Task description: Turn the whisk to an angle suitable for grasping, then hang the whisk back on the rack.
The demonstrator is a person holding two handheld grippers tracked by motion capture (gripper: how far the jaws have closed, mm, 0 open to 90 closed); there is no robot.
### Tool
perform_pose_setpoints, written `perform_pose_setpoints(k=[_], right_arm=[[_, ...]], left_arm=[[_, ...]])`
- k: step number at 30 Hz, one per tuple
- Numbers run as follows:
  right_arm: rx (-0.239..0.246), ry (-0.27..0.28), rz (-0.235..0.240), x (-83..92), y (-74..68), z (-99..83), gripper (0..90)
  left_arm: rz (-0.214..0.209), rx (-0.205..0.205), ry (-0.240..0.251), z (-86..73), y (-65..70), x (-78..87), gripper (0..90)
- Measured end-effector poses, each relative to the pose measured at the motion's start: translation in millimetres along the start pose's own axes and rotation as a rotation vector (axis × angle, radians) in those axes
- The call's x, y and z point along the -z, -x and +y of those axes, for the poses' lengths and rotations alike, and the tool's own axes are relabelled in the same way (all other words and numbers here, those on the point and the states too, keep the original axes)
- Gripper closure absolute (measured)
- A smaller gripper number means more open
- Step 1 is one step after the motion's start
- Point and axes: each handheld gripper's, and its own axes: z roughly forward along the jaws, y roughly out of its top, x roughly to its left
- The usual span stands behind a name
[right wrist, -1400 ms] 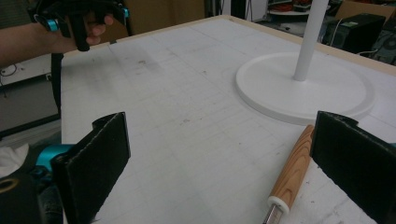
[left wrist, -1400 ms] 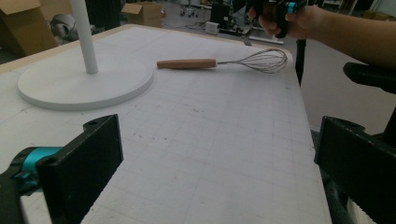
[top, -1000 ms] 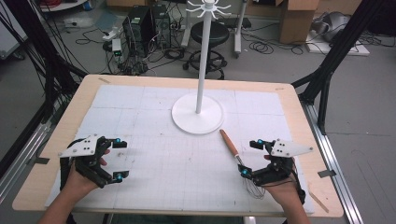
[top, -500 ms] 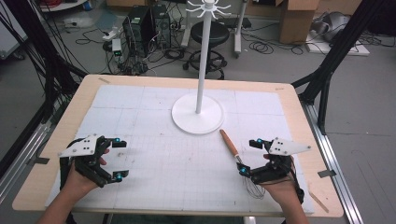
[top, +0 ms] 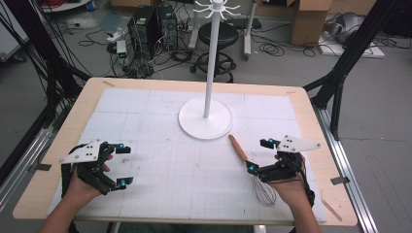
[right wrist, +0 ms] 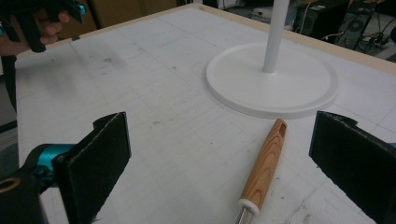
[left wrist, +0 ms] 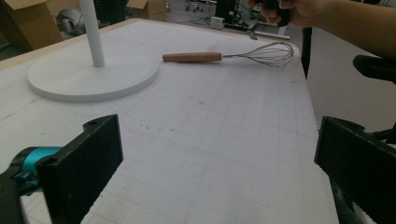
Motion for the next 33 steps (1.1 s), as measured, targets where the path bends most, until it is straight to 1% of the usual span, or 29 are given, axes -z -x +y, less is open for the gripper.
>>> perform_pose_setpoints(k=[3,5,7,11,15,16,18,20,21,22,23,24,25,29,30,31,33], right_arm=[[-0.009,-0.015,-0.007,-3.3,2.9,1.7,4.1],[-0.013,-0.034,-0.024,-9.3,8.4,5.5,4.1],[-0.024,-0.049,-0.028,-14.0,12.2,8.2,4.0],[-0.026,-0.095,-0.027,-25.3,20.9,12.9,4.1],[-0.035,-0.156,-0.028,-38.8,27.7,16.9,4.1],[-0.030,-0.171,-0.030,-41.6,29.1,17.8,4.1],[-0.032,-0.191,-0.037,-46.0,31.0,19.7,4.1],[-0.032,-0.196,-0.040,-47.8,31.8,20.3,4.1],[-0.035,-0.214,-0.053,-50.5,32.9,21.2,4.4],[-0.038,-0.226,-0.054,-51.7,33.6,21.0,4.4],[-0.038,-0.226,-0.054,-51.7,33.6,21.0,4.4],[-0.043,-0.246,-0.063,-54.9,35.9,19.8,4.5],[-0.044,-0.258,-0.072,-56.7,37.5,19.1,4.5],[-0.073,-0.325,-0.107,-63.8,42.3,16.4,4.8],[-0.073,-0.325,-0.107,-63.8,42.3,16.4,4.8],[-0.084,-0.371,-0.119,-68.5,44.2,15.5,4.8],[-0.099,-0.418,-0.129,-72.9,45.7,14.6,4.8]], left_arm=[[-0.005,0.000,0.003,-0.1,-1.0,0.6,1.7],[-0.005,0.002,0.006,-0.3,-1.3,0.3,1.7],[-0.006,-0.003,0.002,-0.1,-0.4,-0.3,1.7],[-0.007,-0.011,-0.007,0.1,2.6,0.7,1.7],[-0.006,-0.006,-0.003,-0.1,2.9,1.8,1.7],[-0.002,-0.008,-0.001,-0.1,1.8,2.0,1.7],[-0.001,0.000,0.009,-0.4,0.5,1.2,1.7],[-0.001,-0.002,0.006,-0.3,-0.2,1.1,1.7],[-0.002,-0.004,0.002,-0.2,-0.5,0.8,1.7],[-0.003,-0.003,0.004,-0.1,0.0,0.6,1.7],[-0.003,-0.003,0.004,-0.1,0.0,0.6,1.7],[-0.004,-0.012,0.001,0.8,0.7,0.6,1.7],[-0.004,-0.012,0.003,1.0,1.2,0.4,1.7],[-0.002,-0.017,-0.007,1.4,3.6,-0.8,1.7],[-0.002,-0.017,-0.007,1.4,3.6,-0.8,1.7],[-0.005,-0.013,-0.007,1.6,4.3,-1.3,1.7],[-0.003,-0.020,-0.014,2.2,5.0,-2.1,1.7]])
